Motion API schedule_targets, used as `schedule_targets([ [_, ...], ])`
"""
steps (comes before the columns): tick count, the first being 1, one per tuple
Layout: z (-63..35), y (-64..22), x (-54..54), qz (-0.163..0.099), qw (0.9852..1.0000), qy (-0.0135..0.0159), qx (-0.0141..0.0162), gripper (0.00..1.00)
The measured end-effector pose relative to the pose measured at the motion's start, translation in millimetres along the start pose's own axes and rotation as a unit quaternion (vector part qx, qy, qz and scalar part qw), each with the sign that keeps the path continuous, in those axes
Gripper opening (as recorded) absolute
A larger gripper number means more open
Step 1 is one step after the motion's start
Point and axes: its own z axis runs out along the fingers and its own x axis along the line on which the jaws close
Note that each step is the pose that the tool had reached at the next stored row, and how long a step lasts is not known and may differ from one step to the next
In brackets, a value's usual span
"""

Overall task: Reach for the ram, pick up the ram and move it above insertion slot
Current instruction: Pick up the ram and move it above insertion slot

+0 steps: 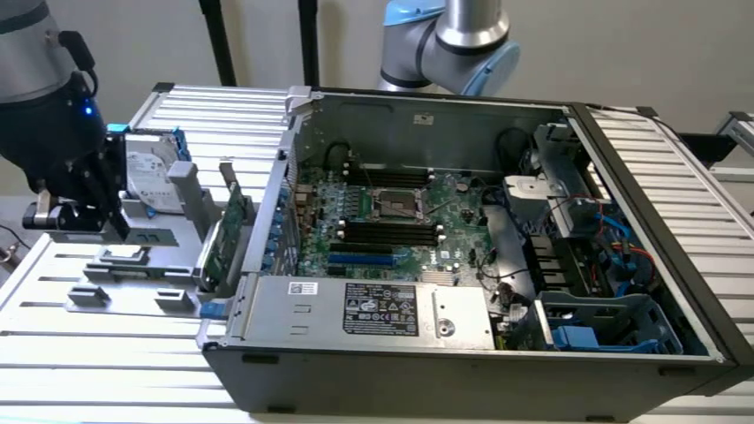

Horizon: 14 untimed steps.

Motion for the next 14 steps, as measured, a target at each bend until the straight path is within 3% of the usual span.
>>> schedule_targets([
  [14,-60.8,-47.2,1.2,-0.003,1.0000,-0.0076,0.0003,0.13],
])
